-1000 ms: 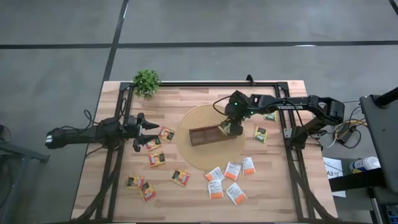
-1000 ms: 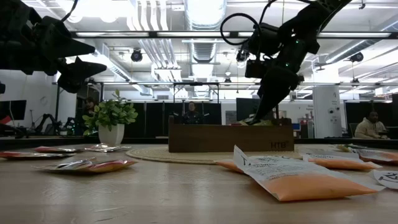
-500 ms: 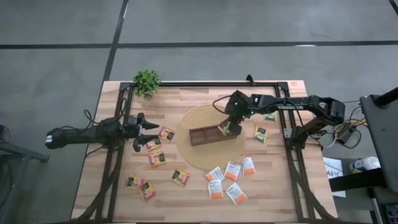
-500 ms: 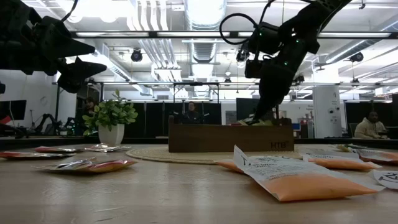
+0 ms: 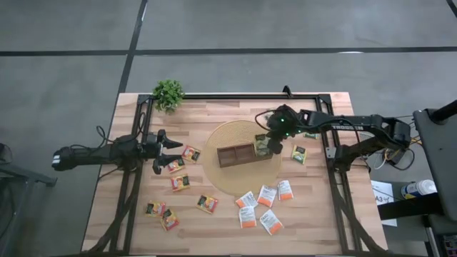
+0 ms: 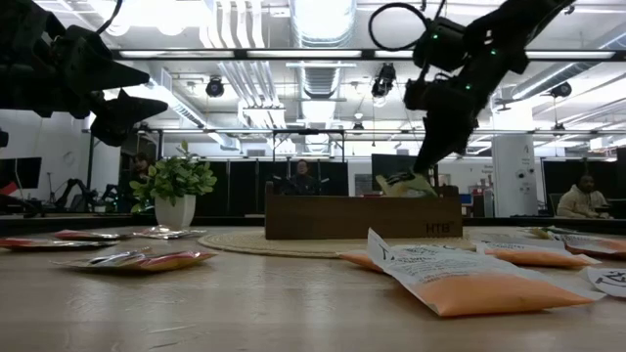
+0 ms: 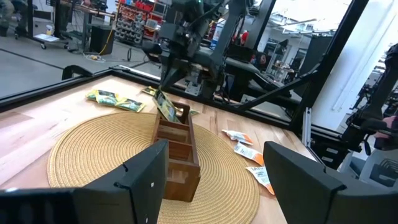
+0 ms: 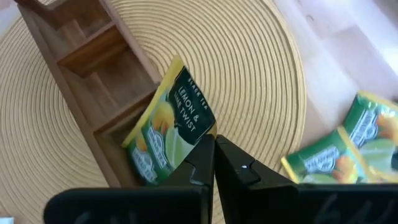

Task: Pick & Place Tea
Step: Put the yellow tea bag into the right section of the wooden organizer

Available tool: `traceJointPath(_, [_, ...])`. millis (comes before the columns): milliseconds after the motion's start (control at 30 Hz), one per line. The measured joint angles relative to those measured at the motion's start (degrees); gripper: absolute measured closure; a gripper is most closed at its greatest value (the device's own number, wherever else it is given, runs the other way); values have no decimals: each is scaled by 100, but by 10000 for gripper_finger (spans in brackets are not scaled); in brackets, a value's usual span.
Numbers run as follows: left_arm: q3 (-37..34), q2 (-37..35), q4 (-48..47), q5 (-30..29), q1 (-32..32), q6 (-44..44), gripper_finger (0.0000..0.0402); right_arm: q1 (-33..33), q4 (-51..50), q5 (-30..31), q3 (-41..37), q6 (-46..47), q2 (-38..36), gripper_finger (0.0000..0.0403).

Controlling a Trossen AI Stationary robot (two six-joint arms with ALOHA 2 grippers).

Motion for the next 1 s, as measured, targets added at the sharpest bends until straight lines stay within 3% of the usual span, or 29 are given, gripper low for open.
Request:
traceJointPath(333, [1,0,-2,0,1,2,145,0,1130,0,-726,808,-356,395])
traceJointPath(1000, [2,-1,-4,0,1,1,145,13,1121,-284,-735,224,-247,381])
